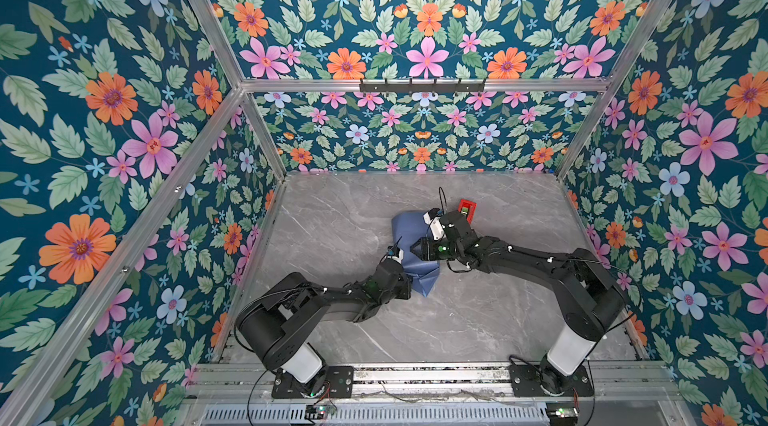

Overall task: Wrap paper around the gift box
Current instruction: 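Hold the blue-wrapped box with both grippers, pinching its paper edges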

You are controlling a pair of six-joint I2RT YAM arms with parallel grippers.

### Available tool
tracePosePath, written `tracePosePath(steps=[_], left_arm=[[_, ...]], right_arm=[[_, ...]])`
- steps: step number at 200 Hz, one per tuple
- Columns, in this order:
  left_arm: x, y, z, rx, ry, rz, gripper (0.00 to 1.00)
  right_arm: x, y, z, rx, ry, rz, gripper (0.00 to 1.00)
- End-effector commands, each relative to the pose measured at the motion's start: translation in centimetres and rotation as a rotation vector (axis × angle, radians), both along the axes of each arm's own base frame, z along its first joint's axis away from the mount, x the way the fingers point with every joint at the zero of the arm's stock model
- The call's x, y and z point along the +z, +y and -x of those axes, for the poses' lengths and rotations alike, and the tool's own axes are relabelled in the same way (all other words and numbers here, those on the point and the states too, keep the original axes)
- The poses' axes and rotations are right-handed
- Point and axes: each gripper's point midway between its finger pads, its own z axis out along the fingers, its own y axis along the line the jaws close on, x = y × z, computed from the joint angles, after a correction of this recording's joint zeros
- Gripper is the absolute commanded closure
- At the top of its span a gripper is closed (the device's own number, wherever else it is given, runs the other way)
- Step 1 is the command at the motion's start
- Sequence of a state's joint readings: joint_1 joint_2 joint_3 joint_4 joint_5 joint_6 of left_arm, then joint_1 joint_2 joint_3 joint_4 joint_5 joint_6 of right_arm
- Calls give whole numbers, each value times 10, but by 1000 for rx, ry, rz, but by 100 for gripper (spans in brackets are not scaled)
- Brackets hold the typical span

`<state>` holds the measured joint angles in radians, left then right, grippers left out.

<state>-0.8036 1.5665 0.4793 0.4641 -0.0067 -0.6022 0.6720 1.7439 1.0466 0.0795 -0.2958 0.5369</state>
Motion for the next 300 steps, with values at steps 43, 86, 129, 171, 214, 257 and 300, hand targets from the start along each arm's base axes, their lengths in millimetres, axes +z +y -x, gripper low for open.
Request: tracePosePath(steps=[43, 86, 129, 171, 214, 257, 300], left_arm=[[19, 5, 2, 4, -47, 33, 61], [21, 6, 1, 6, -62, 33, 69], [24, -3, -12, 24, -85, 49, 78], [27, -12, -20, 21, -90, 58, 80], [28, -23, -22, -4, -82, 81, 78], [21, -20, -20, -8, -73, 60, 75], [14, 5, -11, 23, -76, 10, 76]], right_arm=[[-26, -12, 19, 3, 120, 80, 48], [-26, -12, 19, 5, 119, 85, 48], [-27, -12, 20, 3, 122, 83, 48], [-26, -12, 20, 2, 122, 80, 48], [-30, -13, 21, 2, 129, 85, 48], [-28, -13, 20, 1, 123, 83, 48], [-30, -14, 21, 1, 126, 87, 48]])
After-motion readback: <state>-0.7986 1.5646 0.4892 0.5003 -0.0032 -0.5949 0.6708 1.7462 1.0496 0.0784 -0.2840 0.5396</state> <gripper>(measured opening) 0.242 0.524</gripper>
